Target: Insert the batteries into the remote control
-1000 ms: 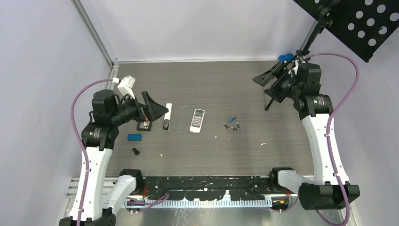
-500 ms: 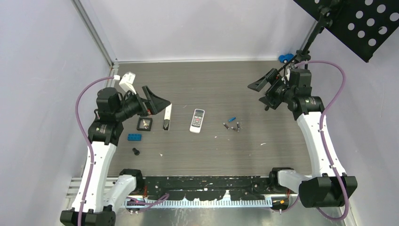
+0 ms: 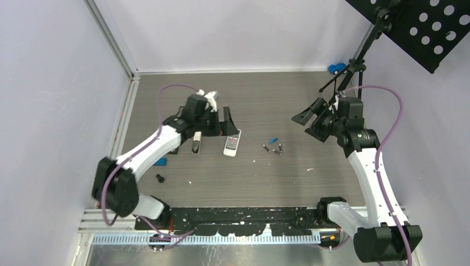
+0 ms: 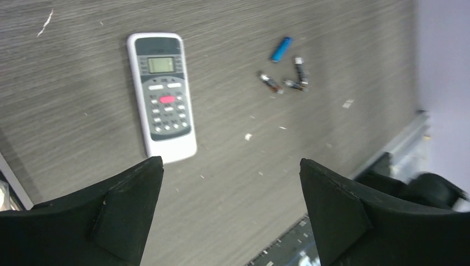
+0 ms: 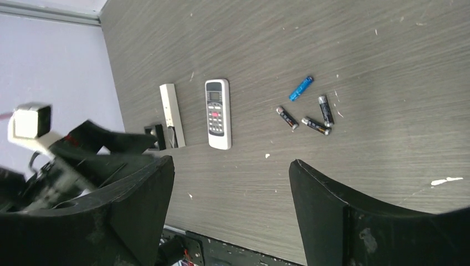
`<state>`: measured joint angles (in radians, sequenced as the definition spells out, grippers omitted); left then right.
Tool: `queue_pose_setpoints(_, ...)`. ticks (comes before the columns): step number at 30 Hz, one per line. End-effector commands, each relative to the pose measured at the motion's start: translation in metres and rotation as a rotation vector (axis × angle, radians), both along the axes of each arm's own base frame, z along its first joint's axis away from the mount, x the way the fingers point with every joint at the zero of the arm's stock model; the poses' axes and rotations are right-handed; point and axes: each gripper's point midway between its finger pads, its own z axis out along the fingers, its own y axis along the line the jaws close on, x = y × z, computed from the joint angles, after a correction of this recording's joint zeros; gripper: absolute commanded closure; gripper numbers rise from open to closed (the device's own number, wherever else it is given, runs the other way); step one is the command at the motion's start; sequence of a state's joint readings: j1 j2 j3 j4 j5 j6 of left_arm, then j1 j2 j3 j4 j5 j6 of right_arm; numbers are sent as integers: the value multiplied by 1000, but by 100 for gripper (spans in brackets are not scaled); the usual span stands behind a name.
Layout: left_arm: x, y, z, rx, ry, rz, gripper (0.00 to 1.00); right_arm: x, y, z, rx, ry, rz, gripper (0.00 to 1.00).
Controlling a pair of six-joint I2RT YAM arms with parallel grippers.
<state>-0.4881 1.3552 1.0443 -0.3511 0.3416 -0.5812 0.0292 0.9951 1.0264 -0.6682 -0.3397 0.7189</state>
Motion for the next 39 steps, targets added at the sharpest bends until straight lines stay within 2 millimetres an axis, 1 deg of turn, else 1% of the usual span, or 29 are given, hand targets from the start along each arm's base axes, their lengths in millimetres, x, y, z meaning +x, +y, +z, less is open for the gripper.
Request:
queue_pose_setpoints(1,36,-18,-30,202,-97,31,5,-7,-3,-3,-24,-22,-2,20)
queue_pose_setpoints(3,40,-26,-50,296,-96,25,5,-11,-3,-10,-33,-3,7,19)
queue_pose_setpoints(6,51,-30,-75,409,-90,40,5,-16,-2,-17,-41,19,27,20)
queue_pose_setpoints(10,61,-20,-101,540,-49,69,4,-24,-4,-21,-59,37,30,19)
queue_pose_setpoints(14,62,-17,-126,602,-5,56,4,-31,-2,-27,-40,49,26,19)
queue_pose_setpoints(15,61,-15,-132,619,10,55,7,-33,-2,-29,-40,57,28,19)
queue_pose_setpoints(16,59,-13,-138,631,21,51,11,-35,-2,-30,-41,65,27,19)
queue_pose_setpoints(18,56,-13,-146,640,40,40,20,-39,-3,-32,-45,77,25,19)
queue_pose_setpoints(20,53,-16,-152,630,55,14,28,-42,-4,-33,-49,84,24,19)
queue_pose_setpoints(23,47,-21,-159,613,86,-10,29,-46,-4,-36,-51,89,23,19)
queue_pose_setpoints(27,45,-22,-166,611,108,-13,28,-48,-3,-41,-40,98,21,19)
queue_pose_setpoints(28,45,-22,-167,614,111,-13,30,-48,-3,-42,-37,100,20,19)
queue_pose_setpoints(30,44,-21,-170,624,124,-17,38,-47,-3,-45,-33,99,17,19)
queue_pose_setpoints(33,42,-23,-168,620,134,-37,63,-46,1,-45,-9,90,26,19)
queue_pose_setpoints(36,41,-27,-157,604,128,-69,84,-45,12,-44,54,76,65,19)
queue_pose_setpoints(37,40,-31,-150,588,123,-88,88,-44,17,-43,80,68,83,19)
queue_pose_setpoints(39,37,-40,-131,537,108,-134,91,-44,26,-42,129,56,113,19)
